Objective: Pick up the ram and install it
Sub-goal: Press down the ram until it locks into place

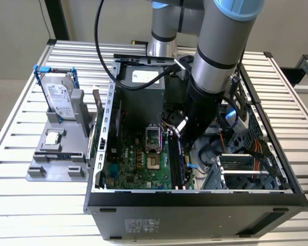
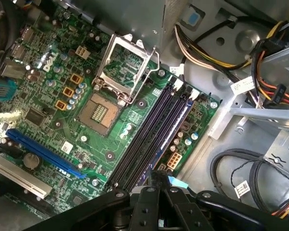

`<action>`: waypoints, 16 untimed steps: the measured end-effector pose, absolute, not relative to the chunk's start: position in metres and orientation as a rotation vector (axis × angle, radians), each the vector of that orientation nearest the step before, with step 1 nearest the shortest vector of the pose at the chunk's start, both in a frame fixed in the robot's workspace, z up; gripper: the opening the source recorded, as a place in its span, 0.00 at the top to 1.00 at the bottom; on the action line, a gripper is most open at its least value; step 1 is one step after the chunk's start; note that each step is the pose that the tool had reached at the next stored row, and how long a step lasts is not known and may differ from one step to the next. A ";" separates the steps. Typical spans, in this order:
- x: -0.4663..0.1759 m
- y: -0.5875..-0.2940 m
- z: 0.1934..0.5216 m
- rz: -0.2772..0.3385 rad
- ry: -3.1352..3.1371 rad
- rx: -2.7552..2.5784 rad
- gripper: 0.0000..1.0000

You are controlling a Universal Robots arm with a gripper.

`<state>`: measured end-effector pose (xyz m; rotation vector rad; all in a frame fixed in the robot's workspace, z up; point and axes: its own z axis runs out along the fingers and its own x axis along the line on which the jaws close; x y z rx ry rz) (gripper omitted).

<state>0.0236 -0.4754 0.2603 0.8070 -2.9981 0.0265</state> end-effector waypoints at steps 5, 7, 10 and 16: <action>0.024 -0.475 0.260 0.028 -2.975 0.889 1.00; 0.024 -0.475 0.260 0.029 -2.964 0.926 1.00; 0.024 -0.475 0.260 0.030 -2.948 0.977 1.00; 0.024 -0.475 0.260 0.023 -2.910 1.089 1.00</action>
